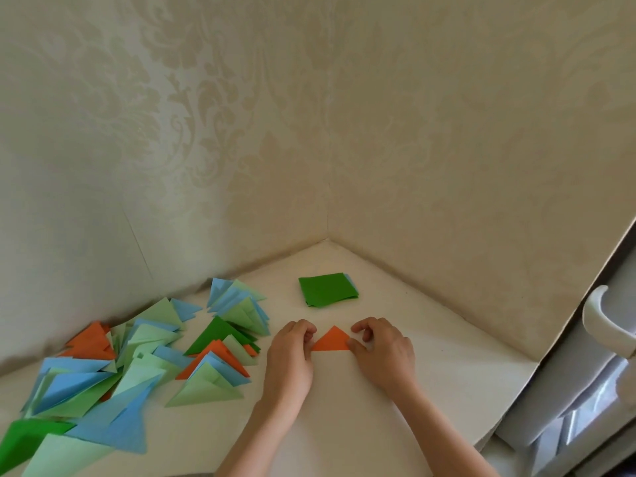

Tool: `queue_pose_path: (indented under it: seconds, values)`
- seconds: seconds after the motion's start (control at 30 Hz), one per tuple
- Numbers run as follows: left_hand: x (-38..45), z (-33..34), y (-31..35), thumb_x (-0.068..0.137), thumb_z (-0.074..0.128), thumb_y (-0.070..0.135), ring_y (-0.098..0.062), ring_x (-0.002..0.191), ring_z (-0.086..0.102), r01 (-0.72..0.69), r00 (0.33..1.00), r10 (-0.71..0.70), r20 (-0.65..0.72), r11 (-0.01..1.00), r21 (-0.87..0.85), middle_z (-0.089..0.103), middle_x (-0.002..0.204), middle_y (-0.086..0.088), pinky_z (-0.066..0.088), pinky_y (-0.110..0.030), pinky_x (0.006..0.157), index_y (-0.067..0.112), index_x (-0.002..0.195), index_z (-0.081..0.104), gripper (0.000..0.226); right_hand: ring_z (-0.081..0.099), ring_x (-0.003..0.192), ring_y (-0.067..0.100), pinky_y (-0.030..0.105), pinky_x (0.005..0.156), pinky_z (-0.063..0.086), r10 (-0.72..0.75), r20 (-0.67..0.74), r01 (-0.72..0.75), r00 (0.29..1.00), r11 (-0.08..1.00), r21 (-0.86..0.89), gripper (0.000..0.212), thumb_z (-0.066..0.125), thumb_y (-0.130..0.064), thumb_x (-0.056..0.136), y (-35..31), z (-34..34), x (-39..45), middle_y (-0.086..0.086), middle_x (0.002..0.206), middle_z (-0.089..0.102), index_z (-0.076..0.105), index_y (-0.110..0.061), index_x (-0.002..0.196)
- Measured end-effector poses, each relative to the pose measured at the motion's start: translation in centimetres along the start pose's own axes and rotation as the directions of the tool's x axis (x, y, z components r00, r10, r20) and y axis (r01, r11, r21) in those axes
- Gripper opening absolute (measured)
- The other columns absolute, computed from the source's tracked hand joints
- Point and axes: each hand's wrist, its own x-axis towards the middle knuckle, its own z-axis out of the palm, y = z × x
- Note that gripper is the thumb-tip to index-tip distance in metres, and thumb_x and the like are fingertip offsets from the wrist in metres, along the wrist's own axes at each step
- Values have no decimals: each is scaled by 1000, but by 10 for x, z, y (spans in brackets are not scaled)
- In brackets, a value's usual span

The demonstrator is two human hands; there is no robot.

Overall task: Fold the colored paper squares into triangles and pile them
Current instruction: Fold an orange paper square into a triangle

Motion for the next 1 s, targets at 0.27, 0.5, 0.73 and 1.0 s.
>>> queue_pose_path:
  seconds: [0.27,0.5,0.73,1.0]
  values:
    - [4,9,29,86,69,31,-18,103,54,139,984,-151,91,982,129,51,110,0,39,-22,80,20,114,54,34,51,96,9,26,79,32,-28,2,28,1000,999,-41,20,60,-42,88,0,1,-2,-17,92,48,58,-36,107]
    - [1,8,36,89,58,16,-16,87,60,138,983,-149,107,985,102,67,96,4,46,-27,74,23,97,61,11,49,85,6,26,76,34,-32,-25,32,999,999,4,17,61,-47,86,4,2,-1,-16,87,51,59,-37,99]
    - [-17,-32,28,89,63,11,-11,76,62,43,999,-43,-2,999,-20,66,82,8,40,-20,62,20,96,62,11,56,90,10,28,78,39,-55,-63,56,996,998,5,14,63,-39,86,6,1,-2,-16,88,53,62,-32,99]
    - [-60,-124,-32,88,66,22,-8,80,55,137,990,-133,-51,988,70,58,85,11,37,-21,63,21,107,59,20,57,89,14,33,83,42,-61,-79,59,995,998,-34,13,57,-36,90,-2,-1,-10,-8,99,60,61,-31,101]
